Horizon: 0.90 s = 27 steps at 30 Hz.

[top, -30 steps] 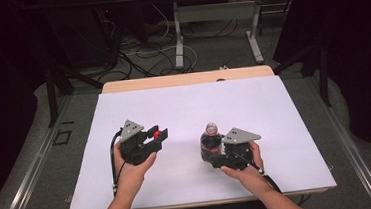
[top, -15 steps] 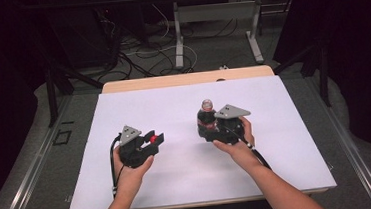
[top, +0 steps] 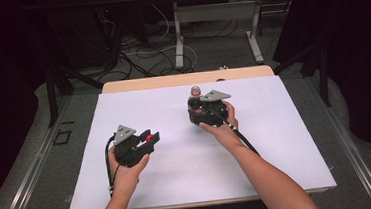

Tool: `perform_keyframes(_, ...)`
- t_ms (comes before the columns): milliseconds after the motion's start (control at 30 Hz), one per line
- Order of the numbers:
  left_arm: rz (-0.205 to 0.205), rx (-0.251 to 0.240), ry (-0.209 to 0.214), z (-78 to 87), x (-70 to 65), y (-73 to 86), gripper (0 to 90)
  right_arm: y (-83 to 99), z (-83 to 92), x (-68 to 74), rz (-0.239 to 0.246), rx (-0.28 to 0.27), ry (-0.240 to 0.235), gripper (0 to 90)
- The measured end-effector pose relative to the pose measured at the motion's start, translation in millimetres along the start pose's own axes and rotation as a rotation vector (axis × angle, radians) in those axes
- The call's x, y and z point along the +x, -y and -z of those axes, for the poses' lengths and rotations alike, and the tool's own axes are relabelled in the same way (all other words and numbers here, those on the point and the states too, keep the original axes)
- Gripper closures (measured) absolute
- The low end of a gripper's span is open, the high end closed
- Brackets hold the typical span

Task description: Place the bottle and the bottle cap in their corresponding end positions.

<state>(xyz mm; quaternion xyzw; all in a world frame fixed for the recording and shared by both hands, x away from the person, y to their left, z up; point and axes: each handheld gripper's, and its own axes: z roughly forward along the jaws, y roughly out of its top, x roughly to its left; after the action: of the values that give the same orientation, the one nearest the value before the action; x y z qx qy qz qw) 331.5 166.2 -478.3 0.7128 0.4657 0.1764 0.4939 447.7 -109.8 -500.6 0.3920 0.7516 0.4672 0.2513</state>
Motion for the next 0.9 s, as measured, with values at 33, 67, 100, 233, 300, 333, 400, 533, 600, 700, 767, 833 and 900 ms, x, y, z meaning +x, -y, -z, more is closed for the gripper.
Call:
perform_keyframes(33, 0.007, -0.006, 0.000, -0.2, 0.3, 0.2, 61.2, 1.8, -2.9, 1.5, -0.006, 0.008, 0.002, 29.4)
perform_keyframes(67, 0.012, -0.008, 0.000, -0.3, 0.4, 0.4, 61.2, 3.6, -6.3, 2.7, -0.003, 0.004, 0.003, 29.3)
perform_keyframes(100, 0.007, -0.009, -0.002, -0.7, 1.1, 0.7, 61.2, 5.1, -8.7, 4.1, -0.007, 0.010, 0.003, 29.4)
perform_keyframes(233, 0.016, 0.001, -0.005, -1.9, 1.7, 2.8, 61.2, 10.0, -16.4, 6.9, -0.007, 0.013, -0.003, 29.3)
perform_keyframes(300, 0.013, 0.001, -0.005, -2.1, 2.3, 3.3, 61.2, 12.4, -18.9, 8.4, -0.012, 0.017, 0.000, 29.2)
perform_keyframes(333, 0.013, 0.002, -0.005, -2.1, 2.4, 3.5, 61.2, 13.9, -19.6, 8.3, -0.010, 0.013, -0.004, 29.2)
perform_keyframes(400, 0.015, 0.001, -0.006, -2.0, 2.6, 3.8, 61.2, 16.6, -20.1, 9.8, -0.033, 0.021, -0.002, 29.1)
perform_keyframes(533, 0.014, 0.005, -0.011, -2.4, 3.5, 4.9, 61.1, 21.1, -21.1, 12.0, -0.041, 0.013, -0.001, 29.1)
perform_keyframes(600, 0.017, 0.008, -0.011, -3.3, 3.8, 5.1, 61.1, 23.2, -20.1, 13.5, -0.046, 0.018, -0.008, 29.0)
perform_keyframes(700, 0.021, 0.010, -0.010, -5.1, 4.3, 5.9, 61.2, 26.2, -18.2, 15.2, -0.037, 0.019, -0.006, 28.8)
perform_keyframes(767, 0.024, 0.012, -0.009, -7.7, 4.0, 6.4, 61.1, 27.7, -17.7, 16.0, -0.023, 0.013, 0.001, 28.6)
perform_keyframes(833, 0.023, 0.014, -0.002, -10.6, 3.3, 7.3, 61.2, 29.3, -17.8, 16.1, -0.014, 0.001, -0.005, 28.4)
perform_keyframes(900, 0.011, 0.029, 0.007, -14.9, 1.2, 9.0, 61.1, 29.7, -17.5, 14.9, -0.010, 0.002, -0.007, 28.2)
